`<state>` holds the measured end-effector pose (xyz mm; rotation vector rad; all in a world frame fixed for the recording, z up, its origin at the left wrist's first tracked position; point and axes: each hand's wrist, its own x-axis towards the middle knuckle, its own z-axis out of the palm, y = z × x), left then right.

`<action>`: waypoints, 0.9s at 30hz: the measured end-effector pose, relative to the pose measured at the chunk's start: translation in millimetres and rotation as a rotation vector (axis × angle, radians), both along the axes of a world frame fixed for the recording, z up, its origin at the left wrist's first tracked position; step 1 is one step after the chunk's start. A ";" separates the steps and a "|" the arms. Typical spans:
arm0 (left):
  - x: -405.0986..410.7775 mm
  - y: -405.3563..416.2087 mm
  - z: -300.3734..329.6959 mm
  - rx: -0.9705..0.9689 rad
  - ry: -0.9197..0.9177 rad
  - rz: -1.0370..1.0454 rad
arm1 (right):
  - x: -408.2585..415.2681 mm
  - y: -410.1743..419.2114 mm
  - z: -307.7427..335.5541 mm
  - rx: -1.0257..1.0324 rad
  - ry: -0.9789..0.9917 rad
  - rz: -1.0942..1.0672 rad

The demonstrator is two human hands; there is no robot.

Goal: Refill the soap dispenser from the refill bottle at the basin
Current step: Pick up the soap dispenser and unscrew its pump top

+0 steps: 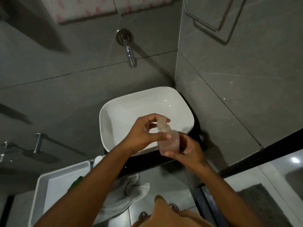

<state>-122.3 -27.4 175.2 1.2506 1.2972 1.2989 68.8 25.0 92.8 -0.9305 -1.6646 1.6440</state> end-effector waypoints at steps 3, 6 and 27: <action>-0.9 -1.7 -3.7 -0.002 -0.024 -0.006 | -0.2 -0.8 -0.4 0.001 0.019 -0.007; -3.0 -1.6 -5.3 0.018 0.071 0.043 | 0.6 -1.7 -0.4 0.002 0.016 0.008; -11.2 -76.4 -38.3 0.011 -0.765 0.830 | 25.2 17.3 -23.7 0.001 0.028 -0.075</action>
